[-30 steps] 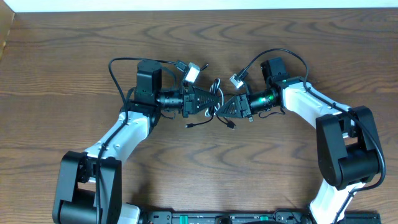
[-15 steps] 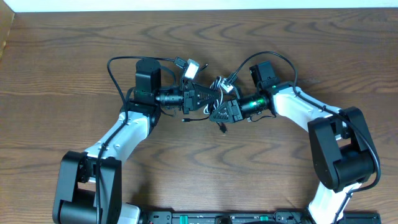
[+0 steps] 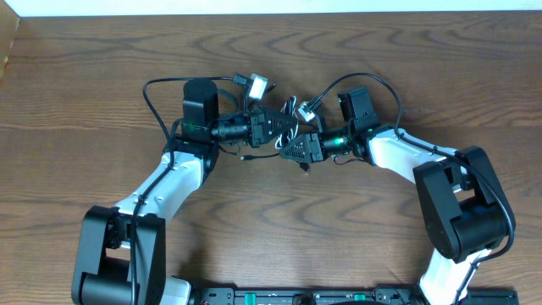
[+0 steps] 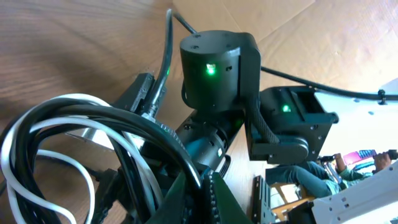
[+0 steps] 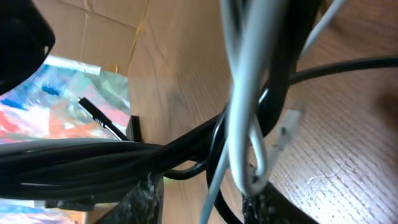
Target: Untangle cables
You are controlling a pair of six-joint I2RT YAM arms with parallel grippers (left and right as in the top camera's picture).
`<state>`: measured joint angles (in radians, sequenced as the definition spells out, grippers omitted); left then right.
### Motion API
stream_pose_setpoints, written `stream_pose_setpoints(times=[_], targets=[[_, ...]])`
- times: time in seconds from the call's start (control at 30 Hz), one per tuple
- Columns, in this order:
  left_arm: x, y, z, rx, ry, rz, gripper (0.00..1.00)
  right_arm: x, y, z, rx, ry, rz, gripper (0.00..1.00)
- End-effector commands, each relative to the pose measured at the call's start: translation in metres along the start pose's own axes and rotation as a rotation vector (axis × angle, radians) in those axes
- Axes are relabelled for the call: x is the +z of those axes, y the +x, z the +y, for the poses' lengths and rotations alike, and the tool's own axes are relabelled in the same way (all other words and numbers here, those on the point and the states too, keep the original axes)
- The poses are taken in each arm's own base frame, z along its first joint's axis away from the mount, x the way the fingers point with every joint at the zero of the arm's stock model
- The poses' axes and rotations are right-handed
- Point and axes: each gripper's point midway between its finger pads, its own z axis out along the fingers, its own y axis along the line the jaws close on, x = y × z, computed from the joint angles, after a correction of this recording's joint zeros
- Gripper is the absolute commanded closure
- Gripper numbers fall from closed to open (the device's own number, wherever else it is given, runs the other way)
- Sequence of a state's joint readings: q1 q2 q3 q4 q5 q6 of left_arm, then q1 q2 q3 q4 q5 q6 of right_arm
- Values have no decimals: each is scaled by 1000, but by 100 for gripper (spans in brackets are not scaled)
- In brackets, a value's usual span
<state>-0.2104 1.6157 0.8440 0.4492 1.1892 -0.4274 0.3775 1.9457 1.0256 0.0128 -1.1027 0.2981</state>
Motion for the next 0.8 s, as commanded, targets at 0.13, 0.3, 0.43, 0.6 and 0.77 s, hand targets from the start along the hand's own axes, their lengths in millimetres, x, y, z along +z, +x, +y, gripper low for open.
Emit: stream_pose_setpoints(times=[0.13, 0.3, 0.43, 0.6, 0.77], targets=[[-1, -11, 8, -59, -54, -45, 92, 9, 1, 17, 59, -31, 13, 61], [-2, -16, 15, -114, -93, -72, 92, 11, -7, 18, 114, -22, -14, 66], [-3, -19, 21, -166, -125, -98, 93, 10, -16, 12, 271, 15, -56, 67], [-4, -24, 26, -219, -153, -129, 92, 12, -20, 4, 420, 57, -93, 59], [-5, -28, 27, -249, -157, -152, 93, 15, -28, 9, 403, 46, -118, 67]])
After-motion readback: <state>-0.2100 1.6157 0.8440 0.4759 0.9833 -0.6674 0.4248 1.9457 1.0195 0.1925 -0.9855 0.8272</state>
